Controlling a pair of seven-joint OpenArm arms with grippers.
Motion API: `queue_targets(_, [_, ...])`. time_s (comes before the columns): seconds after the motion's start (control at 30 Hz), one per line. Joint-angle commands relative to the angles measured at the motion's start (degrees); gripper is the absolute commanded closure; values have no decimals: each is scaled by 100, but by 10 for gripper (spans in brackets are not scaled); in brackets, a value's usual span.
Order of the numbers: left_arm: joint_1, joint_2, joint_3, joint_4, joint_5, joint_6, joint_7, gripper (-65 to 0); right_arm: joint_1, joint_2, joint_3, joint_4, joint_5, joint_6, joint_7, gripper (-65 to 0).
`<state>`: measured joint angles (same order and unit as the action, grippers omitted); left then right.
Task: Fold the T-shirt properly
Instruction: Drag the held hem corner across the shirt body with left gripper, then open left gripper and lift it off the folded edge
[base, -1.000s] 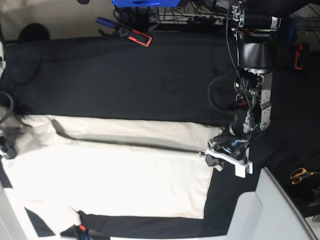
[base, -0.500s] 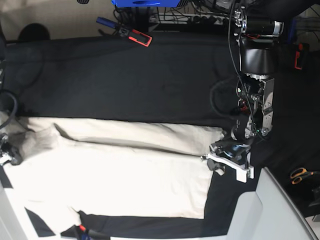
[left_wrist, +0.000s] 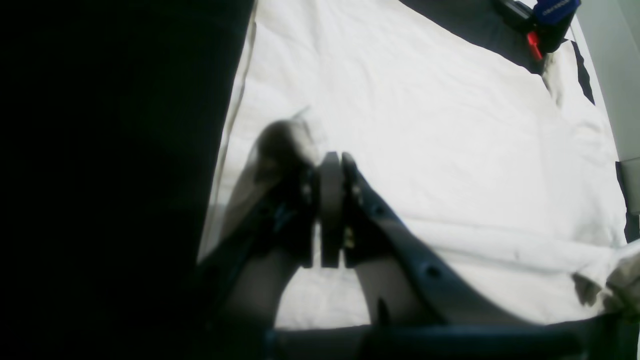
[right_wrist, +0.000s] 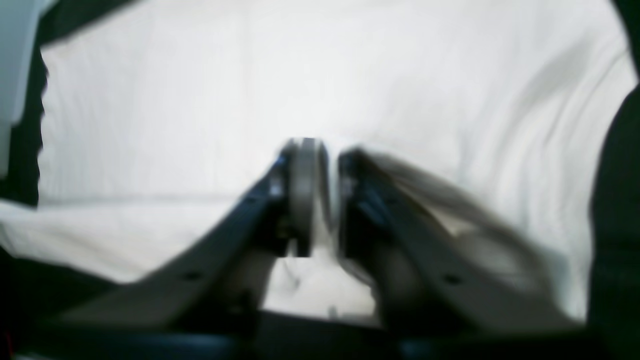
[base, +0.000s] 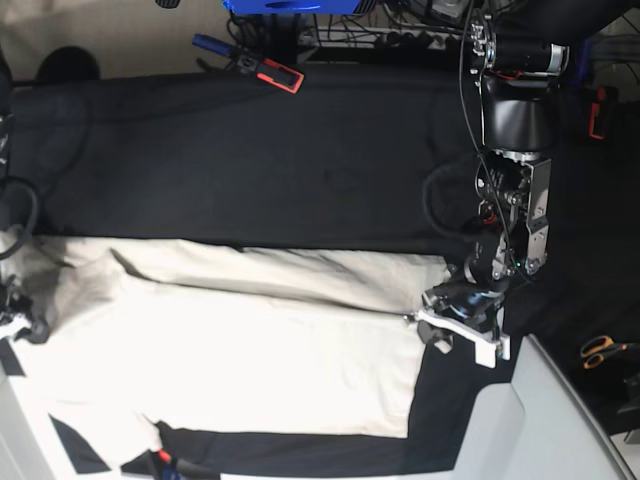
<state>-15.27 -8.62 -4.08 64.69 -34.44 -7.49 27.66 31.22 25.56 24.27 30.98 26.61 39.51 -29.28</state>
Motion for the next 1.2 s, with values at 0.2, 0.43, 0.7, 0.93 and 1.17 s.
queue_targets(0.2, [-403, -48, -89, 200, -77, -47, -142, -566, 188, 130, 1129, 115, 113, 49, 163, -636])
queue_targets(0.43, [406, -48, -89, 1650, -51, -47, -107, -645, -102, 235, 3705, 405, 113, 49, -1103, -638])
queue_targets(0.7, [1786, -48, -80, 2222, -51, -47, -98, -647, -920, -662, 6073, 1504, 113, 49, -3187, -623])
queue_targets(0.93, [1971, -30, -89, 1817, -95, -47, -133, -599, -1113, -1031, 6073, 1689, 113, 49, -3195, -372])
queue_targets(1.17, [1909, 14, -186, 1316, -104, -47, -151, -599, -1113, -1031, 6073, 1689, 113, 49, -3195, -368])
